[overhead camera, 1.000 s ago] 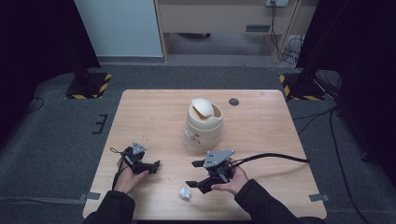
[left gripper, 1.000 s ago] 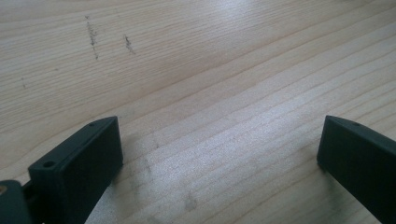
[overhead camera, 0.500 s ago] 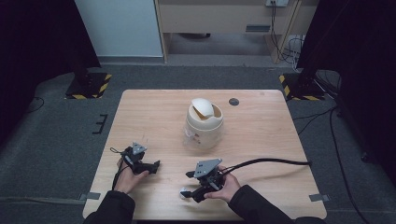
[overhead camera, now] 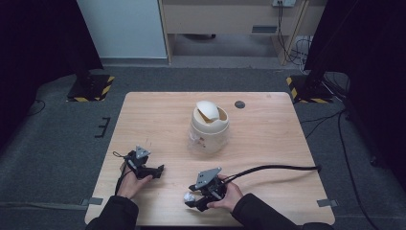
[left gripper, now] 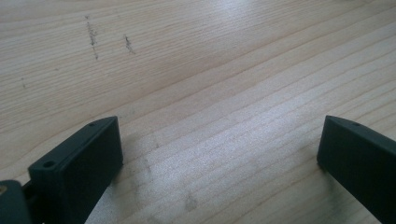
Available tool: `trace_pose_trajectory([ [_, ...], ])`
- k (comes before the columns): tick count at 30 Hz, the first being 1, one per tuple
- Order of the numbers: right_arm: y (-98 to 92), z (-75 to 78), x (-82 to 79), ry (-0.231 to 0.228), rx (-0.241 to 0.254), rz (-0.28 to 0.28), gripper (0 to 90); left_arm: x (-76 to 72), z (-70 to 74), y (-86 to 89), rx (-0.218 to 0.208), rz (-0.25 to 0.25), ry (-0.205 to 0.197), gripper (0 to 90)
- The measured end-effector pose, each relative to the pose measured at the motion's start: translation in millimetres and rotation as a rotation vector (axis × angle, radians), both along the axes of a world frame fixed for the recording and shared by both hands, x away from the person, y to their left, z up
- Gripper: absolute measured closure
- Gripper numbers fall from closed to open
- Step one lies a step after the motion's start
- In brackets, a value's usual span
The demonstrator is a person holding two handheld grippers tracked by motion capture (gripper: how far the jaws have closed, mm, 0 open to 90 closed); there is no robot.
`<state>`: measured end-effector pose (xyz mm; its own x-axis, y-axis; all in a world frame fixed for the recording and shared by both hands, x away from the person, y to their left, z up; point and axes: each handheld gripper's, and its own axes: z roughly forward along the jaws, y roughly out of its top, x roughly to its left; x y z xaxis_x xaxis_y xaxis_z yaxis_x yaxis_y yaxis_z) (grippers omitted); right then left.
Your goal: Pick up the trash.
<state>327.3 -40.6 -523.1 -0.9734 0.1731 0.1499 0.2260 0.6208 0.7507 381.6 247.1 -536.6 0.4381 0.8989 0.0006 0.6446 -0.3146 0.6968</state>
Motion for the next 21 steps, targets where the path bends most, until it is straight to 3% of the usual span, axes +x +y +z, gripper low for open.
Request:
trace_pose_trajectory([
  [12,2.7,-5.3,1.3,-0.006,-0.025,0.007,48.2,0.0,0.0,0.0,0.0,0.0,0.0,0.0],
  [16,7.0,-6.5,-0.3,-0.037,-0.043,0.026,49.6,0.0,0.0,0.0,0.0,0.0,0.0,0.0],
  [21,12.4,-7.5,-3.5,-0.036,-0.03,0.035,57.4,0.0,0.0,0.0,0.0,0.0,0.0,0.0],
])
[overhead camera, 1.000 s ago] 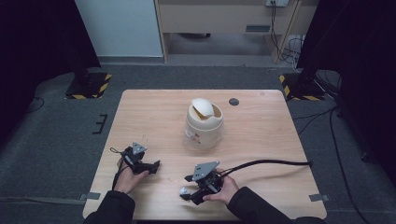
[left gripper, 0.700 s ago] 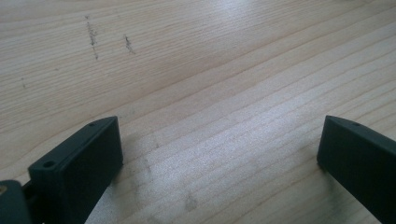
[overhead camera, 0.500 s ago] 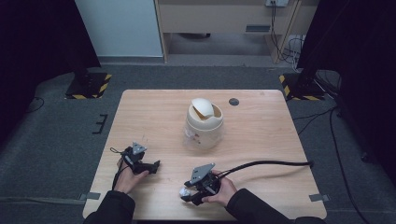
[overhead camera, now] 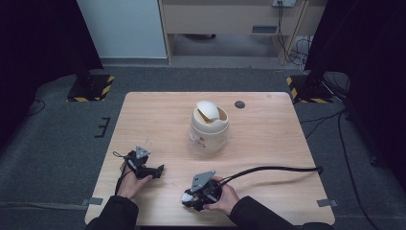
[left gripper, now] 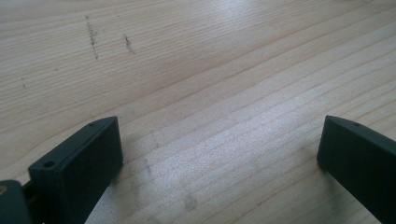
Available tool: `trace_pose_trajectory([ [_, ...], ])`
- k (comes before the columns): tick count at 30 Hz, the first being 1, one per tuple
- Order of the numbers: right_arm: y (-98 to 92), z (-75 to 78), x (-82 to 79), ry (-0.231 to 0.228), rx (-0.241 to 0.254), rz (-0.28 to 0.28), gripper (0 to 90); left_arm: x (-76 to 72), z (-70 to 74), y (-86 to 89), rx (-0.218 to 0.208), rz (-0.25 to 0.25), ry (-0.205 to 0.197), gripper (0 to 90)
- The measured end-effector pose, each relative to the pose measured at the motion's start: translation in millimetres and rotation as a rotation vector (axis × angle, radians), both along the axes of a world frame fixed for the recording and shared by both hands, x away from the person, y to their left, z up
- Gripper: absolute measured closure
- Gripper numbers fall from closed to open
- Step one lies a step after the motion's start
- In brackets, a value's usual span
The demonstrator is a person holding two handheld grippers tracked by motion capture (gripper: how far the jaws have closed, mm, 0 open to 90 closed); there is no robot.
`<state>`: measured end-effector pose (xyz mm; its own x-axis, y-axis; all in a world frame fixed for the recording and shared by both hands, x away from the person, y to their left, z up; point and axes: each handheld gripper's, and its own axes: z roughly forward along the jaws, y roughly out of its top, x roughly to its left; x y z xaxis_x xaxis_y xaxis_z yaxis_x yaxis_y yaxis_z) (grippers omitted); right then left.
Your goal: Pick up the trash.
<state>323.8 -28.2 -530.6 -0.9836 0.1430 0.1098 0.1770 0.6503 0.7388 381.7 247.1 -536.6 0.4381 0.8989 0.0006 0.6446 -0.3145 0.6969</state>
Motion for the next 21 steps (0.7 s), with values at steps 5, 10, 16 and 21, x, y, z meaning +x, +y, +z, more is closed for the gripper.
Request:
trace_pose_trajectory([
  [5,-0.7,1.5,0.8,0.011,-0.011,-0.002,62.7,0.0,0.0,0.0,0.0,0.0,0.0,0.0],
  [10,-2.1,5.3,3.0,0.021,-0.023,-0.003,64.3,0.0,0.0,0.0,0.0,0.0,0.0,0.0],
  [16,-16.3,21.9,16.6,0.019,0.04,-0.065,64.9,0.0,0.0,0.0,0.0,0.0,0.0,0.0],
  [21,-30.1,35.6,26.3,-0.001,0.083,-0.105,64.9,0.0,0.0,0.0,0.0,0.0,0.0,0.0],
])
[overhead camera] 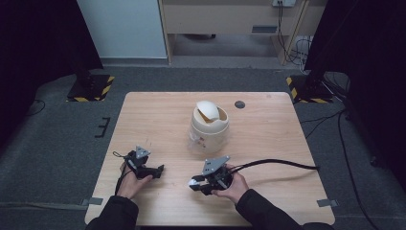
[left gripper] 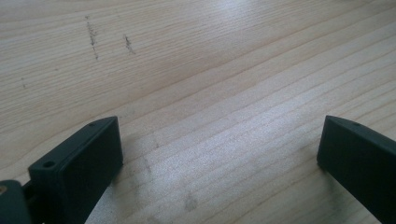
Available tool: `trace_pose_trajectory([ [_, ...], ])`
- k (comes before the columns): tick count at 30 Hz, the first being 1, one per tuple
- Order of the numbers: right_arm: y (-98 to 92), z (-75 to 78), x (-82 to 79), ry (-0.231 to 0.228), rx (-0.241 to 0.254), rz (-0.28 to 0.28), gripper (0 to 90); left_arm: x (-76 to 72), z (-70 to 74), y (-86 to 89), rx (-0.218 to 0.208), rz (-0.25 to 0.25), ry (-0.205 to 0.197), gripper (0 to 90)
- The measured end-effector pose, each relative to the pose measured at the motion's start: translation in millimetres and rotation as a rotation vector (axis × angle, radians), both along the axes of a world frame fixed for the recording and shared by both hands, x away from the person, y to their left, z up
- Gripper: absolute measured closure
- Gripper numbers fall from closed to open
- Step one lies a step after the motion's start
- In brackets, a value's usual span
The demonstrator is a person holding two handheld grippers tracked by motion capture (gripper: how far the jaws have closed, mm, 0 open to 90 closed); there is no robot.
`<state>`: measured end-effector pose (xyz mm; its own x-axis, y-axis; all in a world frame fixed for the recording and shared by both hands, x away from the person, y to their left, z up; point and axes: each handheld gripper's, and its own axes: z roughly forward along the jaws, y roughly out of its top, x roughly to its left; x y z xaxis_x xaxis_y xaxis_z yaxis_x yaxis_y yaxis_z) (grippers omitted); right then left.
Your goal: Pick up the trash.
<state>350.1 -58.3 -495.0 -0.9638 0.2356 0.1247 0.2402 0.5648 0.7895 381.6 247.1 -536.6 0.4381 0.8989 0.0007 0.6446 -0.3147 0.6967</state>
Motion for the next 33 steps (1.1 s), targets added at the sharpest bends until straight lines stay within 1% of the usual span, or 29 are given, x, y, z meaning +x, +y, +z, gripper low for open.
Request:
trace_pose_trajectory([
  [1,-2.4,2.3,1.5,0.008,0.019,-0.013,65.0,0.0,0.0,0.0,0.0,0.0,0.0,0.0],
  [3,-8.4,7.0,5.3,-0.002,0.03,-0.028,65.0,0.0,0.0,0.0,0.0,0.0,0.0,0.0],
  [7,-22.6,15.2,11.9,-0.001,0.074,-0.067,65.0,0.0,0.0,0.0,0.0,0.0,0.0,0.0],
  [11,-35.3,24.0,16.9,-0.014,0.108,-0.094,65.1,0.0,0.0,0.0,0.0,0.0,0.0,0.0],
  [15,-47.6,31.4,21.3,-0.03,0.125,-0.121,64.9,-0.1,0.0,0.0,0.0,0.0,0.0,0.0],
  [17,-54.2,34.8,23.6,-0.025,0.152,-0.134,65.0,-0.1,0.0,0.0,0.0,0.0,0.0,0.0],
  [24,-76.1,46.7,28.9,-0.039,0.195,-0.171,64.9,-0.3,0.0,-0.1,0.0,0.0,0.0,0.0],
  [33,-102.0,60.1,36.6,-0.058,0.252,-0.24,64.8,-0.3,0.0,-0.1,0.0,0.0,-0.001,0.0],
])
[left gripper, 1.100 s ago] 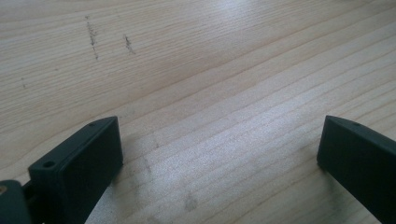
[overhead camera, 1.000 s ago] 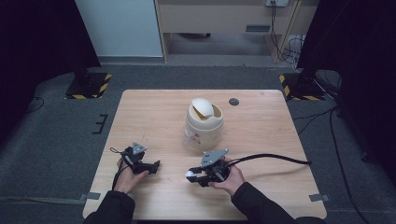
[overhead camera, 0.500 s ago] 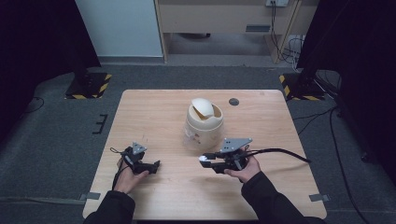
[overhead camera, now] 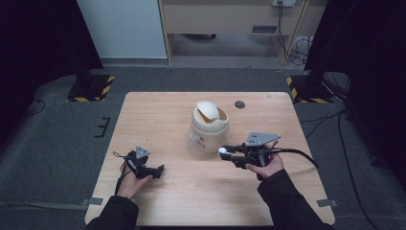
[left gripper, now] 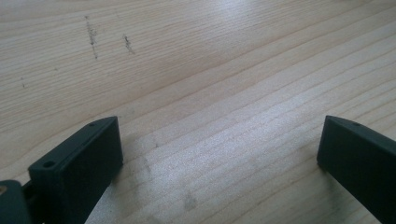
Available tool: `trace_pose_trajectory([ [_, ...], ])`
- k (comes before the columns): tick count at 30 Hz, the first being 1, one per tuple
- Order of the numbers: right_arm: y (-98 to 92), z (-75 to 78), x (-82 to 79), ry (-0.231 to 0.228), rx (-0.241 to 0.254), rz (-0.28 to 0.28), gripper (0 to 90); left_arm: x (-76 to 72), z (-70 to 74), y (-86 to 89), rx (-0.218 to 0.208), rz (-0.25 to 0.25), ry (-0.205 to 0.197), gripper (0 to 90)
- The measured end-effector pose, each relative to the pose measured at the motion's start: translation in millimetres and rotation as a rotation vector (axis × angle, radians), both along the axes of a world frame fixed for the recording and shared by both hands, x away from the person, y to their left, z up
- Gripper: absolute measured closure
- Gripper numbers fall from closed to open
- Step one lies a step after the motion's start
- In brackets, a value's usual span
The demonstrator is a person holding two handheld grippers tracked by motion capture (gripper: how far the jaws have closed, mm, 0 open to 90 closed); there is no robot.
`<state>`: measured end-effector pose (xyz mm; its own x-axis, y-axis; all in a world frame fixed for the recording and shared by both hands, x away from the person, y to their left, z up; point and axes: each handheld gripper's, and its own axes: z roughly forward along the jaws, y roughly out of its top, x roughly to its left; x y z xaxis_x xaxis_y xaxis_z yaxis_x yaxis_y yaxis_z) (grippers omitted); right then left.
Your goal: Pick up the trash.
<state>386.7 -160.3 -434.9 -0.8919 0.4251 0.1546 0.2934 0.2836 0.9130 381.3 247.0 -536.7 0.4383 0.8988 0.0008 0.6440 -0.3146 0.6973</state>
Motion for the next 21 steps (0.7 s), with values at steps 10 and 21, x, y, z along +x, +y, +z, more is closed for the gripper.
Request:
trace_pose_trajectory([
  [10,-27.9,16.7,5.9,-0.035,0.059,-0.08,64.7,0.0,0.0,-0.1,-0.001,0.001,0.0,0.0],
  [21,-57.3,25.2,12.8,-0.058,0.101,-0.178,64.7,0.0,-0.1,-0.1,-0.001,0.001,-0.001,0.0],
])
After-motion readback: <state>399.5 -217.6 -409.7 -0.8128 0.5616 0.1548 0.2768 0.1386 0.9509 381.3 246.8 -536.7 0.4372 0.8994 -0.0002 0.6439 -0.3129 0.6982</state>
